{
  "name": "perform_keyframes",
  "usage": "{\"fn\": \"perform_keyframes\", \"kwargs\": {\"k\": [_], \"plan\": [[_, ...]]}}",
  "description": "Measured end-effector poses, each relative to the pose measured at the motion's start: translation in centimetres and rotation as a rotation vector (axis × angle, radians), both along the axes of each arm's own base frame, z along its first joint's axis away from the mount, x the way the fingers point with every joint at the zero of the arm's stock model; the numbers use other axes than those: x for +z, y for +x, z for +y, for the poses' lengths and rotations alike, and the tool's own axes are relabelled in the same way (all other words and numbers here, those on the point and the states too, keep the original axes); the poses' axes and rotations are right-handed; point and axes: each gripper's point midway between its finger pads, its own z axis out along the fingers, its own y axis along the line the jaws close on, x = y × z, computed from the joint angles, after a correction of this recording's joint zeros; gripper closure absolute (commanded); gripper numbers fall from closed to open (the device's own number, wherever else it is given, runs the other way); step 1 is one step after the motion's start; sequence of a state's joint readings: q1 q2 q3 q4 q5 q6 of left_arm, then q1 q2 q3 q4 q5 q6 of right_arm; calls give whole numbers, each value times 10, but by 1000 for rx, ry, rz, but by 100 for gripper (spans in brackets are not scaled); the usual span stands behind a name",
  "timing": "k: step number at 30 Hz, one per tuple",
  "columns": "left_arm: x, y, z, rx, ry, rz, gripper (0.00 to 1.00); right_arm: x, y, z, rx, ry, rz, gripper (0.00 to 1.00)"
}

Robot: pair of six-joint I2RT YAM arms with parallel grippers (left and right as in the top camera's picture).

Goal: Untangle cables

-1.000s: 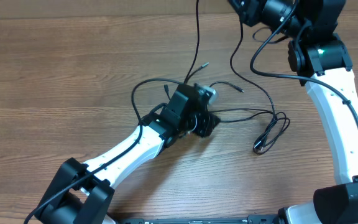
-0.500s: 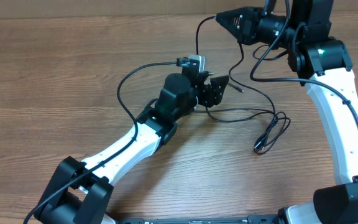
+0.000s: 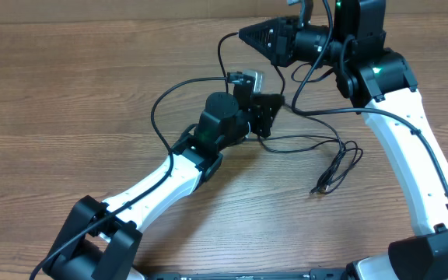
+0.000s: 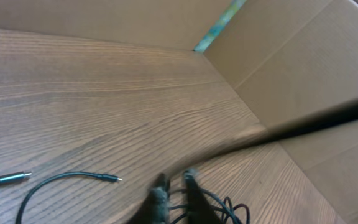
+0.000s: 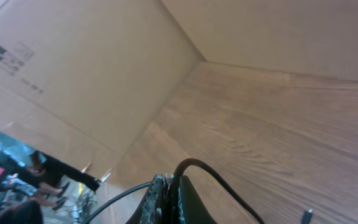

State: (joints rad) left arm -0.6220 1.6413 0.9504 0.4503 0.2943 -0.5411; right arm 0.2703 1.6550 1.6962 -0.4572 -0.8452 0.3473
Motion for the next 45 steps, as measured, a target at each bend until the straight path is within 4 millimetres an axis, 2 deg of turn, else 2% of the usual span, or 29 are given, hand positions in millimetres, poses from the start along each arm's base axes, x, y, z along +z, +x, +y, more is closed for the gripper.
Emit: {"fn": "perform_keyframes", "kwargs": {"k": [4,8,11,13,16,23,29,32,33,35,36,41,45], "plan": [[0,1,1,3,0,1,96,0,1,-1,-5,3,6,96],[0,2,5,-13,-7,6,95,-2,15,-23,-73,-7,7,96],[1,7,11,-15,-9,5,78,-5,24,-45,-115,-8,25,96],[1,8,14,-16,-8,1,70,-4,24,-50,-116,0,34,96],[4,10,15,-20,-6,-20,60,-3,18,-42,-83,16,48,96],[20,-3,2,-127,-30,-106,55,9,-1,-1,15,41,6,96],[24,-31,-22,-257,-29,-156,54,13,3,3,-8,52,-1,96],[33,-40,-32,-287,-44,-199,56,14,3,4,-12,57,6,96],[33,-42,-34,-294,-45,-204,61,14,2,5,-11,59,11,96],[30,-44,-36,-295,-33,-197,91,14,1,8,-12,69,34,96],[28,-43,-36,-289,-25,-194,96,14,-1,10,-9,74,46,96],[20,-37,-32,-247,3,-172,96,14,-7,17,12,89,82,96],[12,-32,-27,-221,25,-144,96,12,-2,10,-13,85,95,96]]}}
